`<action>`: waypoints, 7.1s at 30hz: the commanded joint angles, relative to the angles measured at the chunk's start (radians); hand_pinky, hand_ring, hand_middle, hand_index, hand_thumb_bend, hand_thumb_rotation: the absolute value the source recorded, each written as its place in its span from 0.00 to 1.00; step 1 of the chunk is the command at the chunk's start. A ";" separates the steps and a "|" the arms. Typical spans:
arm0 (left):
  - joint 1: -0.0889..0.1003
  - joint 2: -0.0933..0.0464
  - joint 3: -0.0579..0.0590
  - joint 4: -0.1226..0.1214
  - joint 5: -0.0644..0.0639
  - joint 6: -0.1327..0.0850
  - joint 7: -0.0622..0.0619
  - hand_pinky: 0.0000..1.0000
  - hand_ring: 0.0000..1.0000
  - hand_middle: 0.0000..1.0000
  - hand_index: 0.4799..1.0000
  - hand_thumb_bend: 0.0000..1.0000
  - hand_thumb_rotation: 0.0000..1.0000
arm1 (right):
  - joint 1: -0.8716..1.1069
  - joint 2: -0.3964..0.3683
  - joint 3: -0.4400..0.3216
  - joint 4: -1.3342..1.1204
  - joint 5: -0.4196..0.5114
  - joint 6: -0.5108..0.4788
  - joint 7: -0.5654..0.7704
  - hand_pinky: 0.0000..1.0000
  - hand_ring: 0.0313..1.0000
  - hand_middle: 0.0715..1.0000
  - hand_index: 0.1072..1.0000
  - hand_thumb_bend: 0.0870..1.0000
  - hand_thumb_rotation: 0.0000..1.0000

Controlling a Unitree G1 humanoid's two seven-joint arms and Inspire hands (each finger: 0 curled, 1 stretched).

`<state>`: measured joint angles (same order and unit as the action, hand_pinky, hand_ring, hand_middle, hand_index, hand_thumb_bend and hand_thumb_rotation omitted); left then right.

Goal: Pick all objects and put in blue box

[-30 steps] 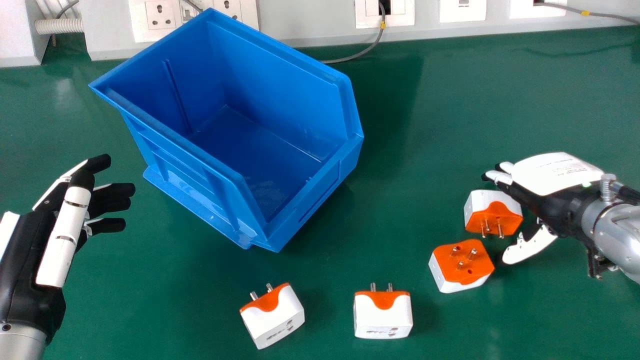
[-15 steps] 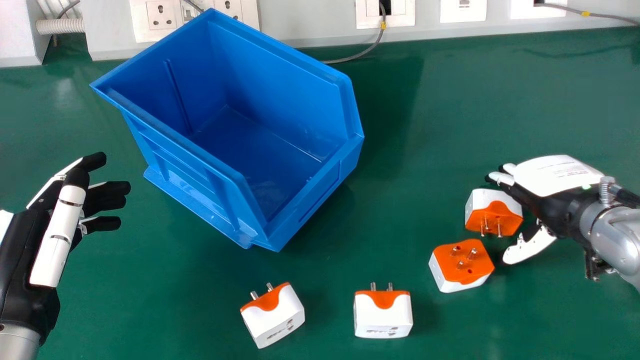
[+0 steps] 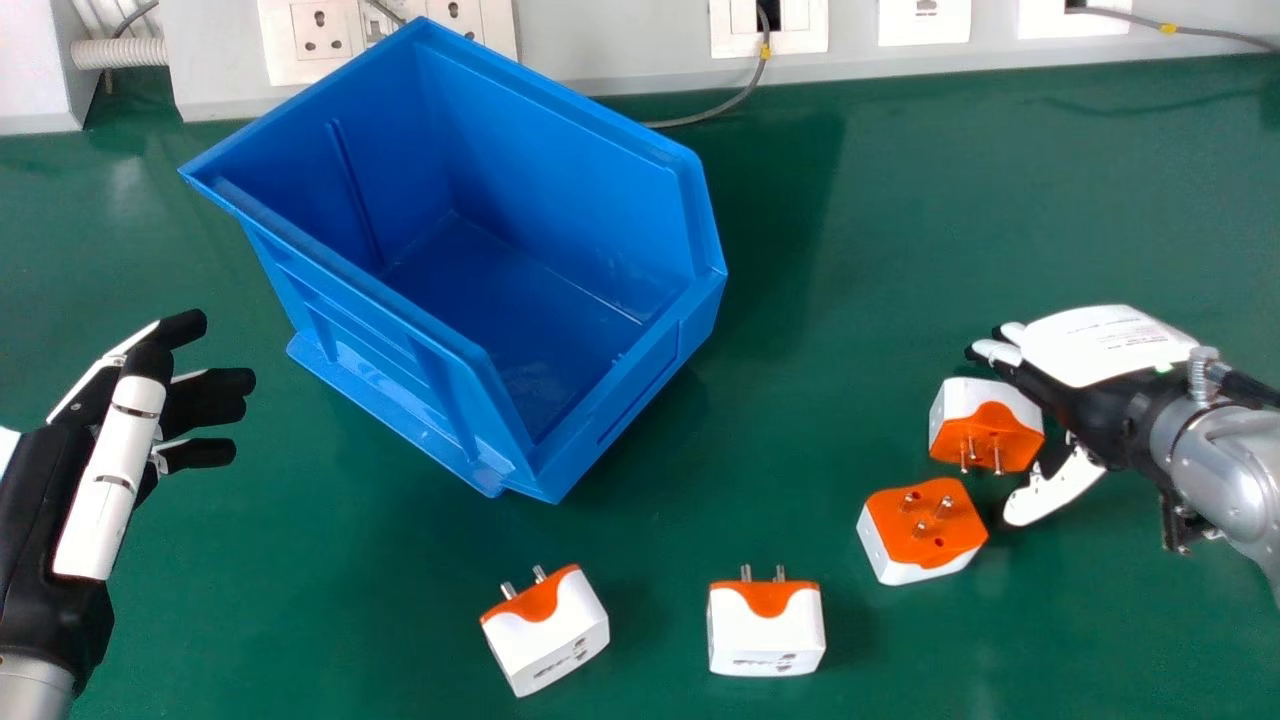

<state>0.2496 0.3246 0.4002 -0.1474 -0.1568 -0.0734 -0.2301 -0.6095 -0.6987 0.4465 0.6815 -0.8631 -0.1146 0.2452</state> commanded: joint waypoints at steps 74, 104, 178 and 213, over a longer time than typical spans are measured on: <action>0.106 -0.012 0.018 -0.242 -0.012 0.109 0.024 0.68 0.74 0.73 0.70 0.47 0.97 | -0.137 0.043 0.128 0.154 -0.019 -0.023 0.021 0.82 0.88 0.90 0.84 0.42 0.33; 0.041 -0.006 -0.001 -0.217 0.026 0.165 0.046 0.69 0.75 0.73 0.71 0.47 0.97 | -0.142 0.059 0.107 0.151 0.024 -0.056 0.039 0.81 0.86 0.89 0.83 0.43 0.29; 0.024 -0.015 -0.021 -0.260 0.039 0.222 0.074 0.67 0.72 0.71 0.68 0.51 0.96 | -0.081 0.098 0.082 0.167 0.065 -0.126 -0.131 0.47 0.54 0.58 0.67 0.54 0.06; 0.020 -0.015 -0.016 -0.250 0.045 0.230 0.071 0.64 0.71 0.70 0.67 0.55 0.94 | -0.069 0.099 0.044 0.174 0.099 -0.094 -0.196 0.36 0.40 0.49 0.42 0.46 0.00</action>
<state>0.2728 0.3009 0.3760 -0.3790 -0.1174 0.1646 -0.1619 -0.6985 -0.6000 0.5020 0.8598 -0.7822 -0.2090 0.0392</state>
